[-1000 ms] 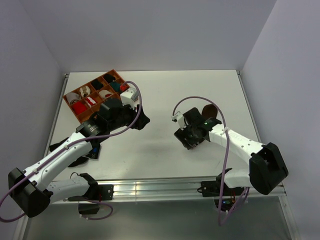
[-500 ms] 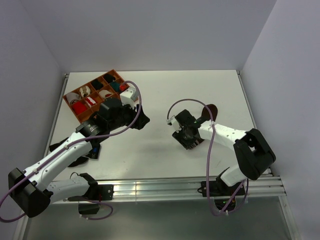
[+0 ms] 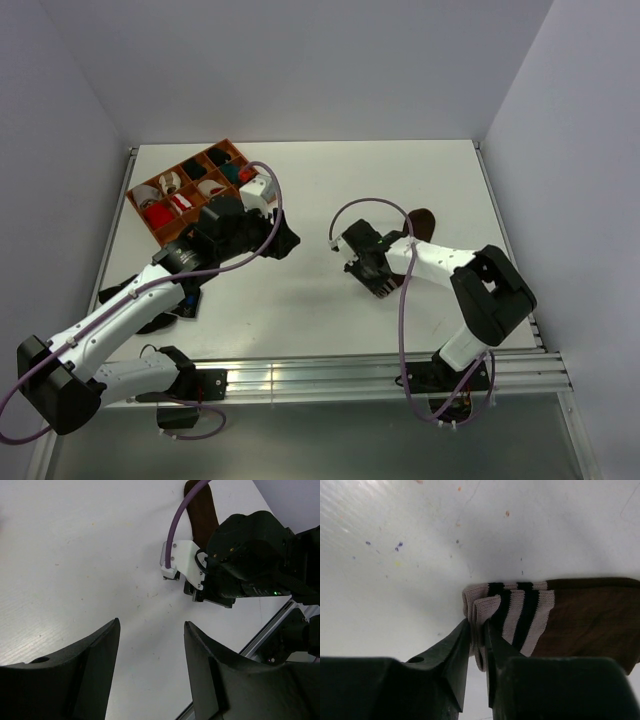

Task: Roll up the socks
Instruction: Roll the sock at the center of the board.

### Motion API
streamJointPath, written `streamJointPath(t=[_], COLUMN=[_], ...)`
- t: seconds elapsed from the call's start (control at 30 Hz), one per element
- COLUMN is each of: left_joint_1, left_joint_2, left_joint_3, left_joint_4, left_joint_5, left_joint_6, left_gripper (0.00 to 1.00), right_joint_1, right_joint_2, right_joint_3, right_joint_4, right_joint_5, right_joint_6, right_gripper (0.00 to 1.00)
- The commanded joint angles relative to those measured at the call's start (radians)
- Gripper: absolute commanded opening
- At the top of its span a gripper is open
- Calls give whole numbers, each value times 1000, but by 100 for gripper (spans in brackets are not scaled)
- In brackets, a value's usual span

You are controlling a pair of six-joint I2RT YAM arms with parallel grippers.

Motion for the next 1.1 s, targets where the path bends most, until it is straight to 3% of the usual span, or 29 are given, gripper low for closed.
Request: streamJointPath(t=[0.0, 0.13, 0.37, 0.73, 0.9, 1.07], left_joint_1=[12, 24, 158, 160, 160, 158], left_joint_2=[6, -15, -153, -333, -382, -400], left_joint_3=[14, 12, -120, -218, -318, -458], left_joint_4=[20, -7, 109, 92, 178, 346], left_joint_5=[20, -104, -150, -302, -295, -221], left_joint_6=[-88, -218, -434, -504, -507, -539], left_gripper=[59, 60, 58, 59, 54, 40], right_joint_1=[14, 17, 61, 293, 284, 206], right_joint_2=[39, 76, 218, 258, 277, 318], right_joint_3=[56, 103, 246, 355, 392, 430], right_joint_4=[18, 35, 46, 0, -92, -183], right_joint_5=[22, -24, -132, -360, -559, -730], right_joint_6=[8, -15, -32, -82, -94, -140], right_gripper=[22, 15, 10, 7, 6, 6])
